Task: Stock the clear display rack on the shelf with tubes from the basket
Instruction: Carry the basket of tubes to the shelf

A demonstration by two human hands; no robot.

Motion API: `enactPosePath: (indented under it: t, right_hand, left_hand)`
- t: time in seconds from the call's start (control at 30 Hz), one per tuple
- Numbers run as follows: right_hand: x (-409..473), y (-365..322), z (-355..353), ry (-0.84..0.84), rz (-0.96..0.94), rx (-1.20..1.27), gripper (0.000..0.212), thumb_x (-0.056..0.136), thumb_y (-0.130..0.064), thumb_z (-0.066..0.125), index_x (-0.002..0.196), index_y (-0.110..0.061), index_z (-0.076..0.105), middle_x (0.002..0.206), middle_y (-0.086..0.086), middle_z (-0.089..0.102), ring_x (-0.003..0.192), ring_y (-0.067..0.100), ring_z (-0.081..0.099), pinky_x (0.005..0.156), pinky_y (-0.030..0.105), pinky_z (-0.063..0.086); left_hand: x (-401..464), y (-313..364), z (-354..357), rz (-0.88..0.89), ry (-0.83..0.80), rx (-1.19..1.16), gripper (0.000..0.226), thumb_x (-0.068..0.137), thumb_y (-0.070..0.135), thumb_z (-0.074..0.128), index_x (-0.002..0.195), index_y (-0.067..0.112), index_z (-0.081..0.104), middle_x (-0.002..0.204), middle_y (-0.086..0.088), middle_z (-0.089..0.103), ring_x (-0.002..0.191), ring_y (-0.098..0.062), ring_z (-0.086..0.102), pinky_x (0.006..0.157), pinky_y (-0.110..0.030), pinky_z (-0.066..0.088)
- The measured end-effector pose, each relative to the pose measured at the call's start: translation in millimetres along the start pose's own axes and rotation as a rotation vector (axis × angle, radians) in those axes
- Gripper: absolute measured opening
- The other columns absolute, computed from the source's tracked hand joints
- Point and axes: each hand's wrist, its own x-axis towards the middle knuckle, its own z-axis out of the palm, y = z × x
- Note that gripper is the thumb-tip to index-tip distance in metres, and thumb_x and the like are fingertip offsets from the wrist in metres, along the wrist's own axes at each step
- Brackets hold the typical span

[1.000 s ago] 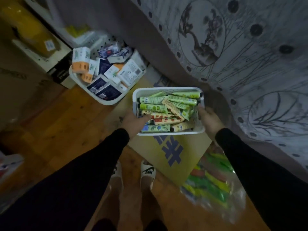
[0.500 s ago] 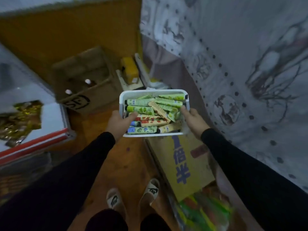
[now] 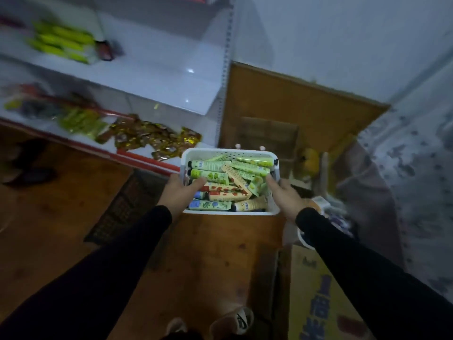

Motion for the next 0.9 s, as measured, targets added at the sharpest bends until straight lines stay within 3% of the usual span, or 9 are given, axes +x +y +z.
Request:
enactPosePath:
  t: [0.13,0.3,0.43,0.57,0.67,0.77,0.8,0.9]
  right_hand:
    - [-10.6,-61.4,95.2,-0.173,-0.105,-0.099,0.072,0.093,-0.066,0.036,0.143,-0.014,0.036,0.144,0.007,0.046,0.127,0.026,0.048,0.102,0.036,0.037]
    - [-28.0,-126.4,208.7,-0.372,-0.242,-0.219,0.072,0.095,-0.063,0.035,0.144,-0.010,0.035,0.147,0.008,0.043,0.132,0.026,0.044,0.105,0.035,0.035]
    - [-39.2,-173.7,292.5,-0.576,-0.332,-0.225,0.068,0.098,-0.056,0.039,0.146,-0.008,0.032,0.148,0.008,0.042,0.135,0.026,0.042,0.111,0.037,0.033]
    - [-44.6,-217.3,370.0,-0.748,-0.441,-0.324,0.078,0.092,-0.067,0.039,0.149,-0.014,0.032,0.150,0.004,0.041,0.136,0.025,0.041,0.113,0.039,0.031]
    - [-57.6,-246.2,426.7,-0.860,-0.494,-0.419,0.096,0.082,-0.080,0.040,0.150,-0.013,0.029,0.154,0.005,0.035,0.140,0.025,0.036,0.112,0.038,0.029]
    - [-72.8,-268.4,480.3,-0.922,-0.539,-0.499,0.081,0.093,-0.066,0.036,0.148,-0.006,0.030,0.152,0.010,0.037,0.138,0.027,0.038,0.106,0.034,0.032]
    - [-81.2,-276.5,496.5,-0.951,-0.539,-0.534,0.085,0.090,-0.071,0.037,0.145,-0.007,0.036,0.147,0.010,0.043,0.133,0.027,0.044,0.105,0.033,0.034]
    - [-78.3,-293.2,566.7,-1.037,-0.596,-0.572,0.117,0.053,-0.101,0.036,0.133,-0.017,0.052,0.130,0.004,0.060,0.115,0.022,0.059,0.103,0.043,0.045]
  left_hand:
    - [-39.2,-38.0,-115.0,-0.073,0.183,-0.059,0.089,0.054,0.078,0.076,0.117,0.017,0.060,0.110,-0.002,0.072,0.093,-0.017,0.073,0.079,-0.041,0.061]
    - [-105.0,-73.5,-225.1,-0.127,0.398,-0.120,0.079,0.061,0.071,0.072,0.114,0.014,0.061,0.104,-0.003,0.073,0.087,-0.016,0.074,0.071,-0.036,0.062]
    - [-151.5,-98.6,-290.0,-0.151,0.576,-0.190,0.078,0.061,0.072,0.072,0.114,0.015,0.062,0.104,-0.003,0.074,0.087,-0.015,0.074,0.076,-0.039,0.061]
    - [-189.1,-114.2,-333.8,-0.171,0.796,-0.262,0.069,0.067,0.065,0.072,0.114,0.015,0.063,0.101,-0.002,0.074,0.085,-0.014,0.074,0.075,-0.035,0.061]
    - [-214.1,-132.5,-361.9,-0.219,0.942,-0.336,0.076,0.062,0.069,0.074,0.114,0.015,0.062,0.102,-0.003,0.074,0.087,-0.016,0.074,0.078,-0.040,0.061]
    - [-234.9,-155.5,-391.1,-0.260,1.067,-0.408,0.083,0.057,0.072,0.075,0.114,0.013,0.061,0.101,-0.006,0.073,0.089,-0.021,0.073,0.080,-0.045,0.060]
    - [-240.1,-163.8,-403.0,-0.275,1.096,-0.427,0.086,0.055,0.074,0.076,0.114,0.012,0.061,0.100,-0.007,0.073,0.088,-0.021,0.073,0.080,-0.045,0.060]
    - [-251.4,-185.9,-446.6,-0.322,1.133,-0.494,0.095,0.048,0.080,0.077,0.114,0.013,0.061,0.098,-0.011,0.073,0.086,-0.027,0.073,0.076,-0.048,0.061]
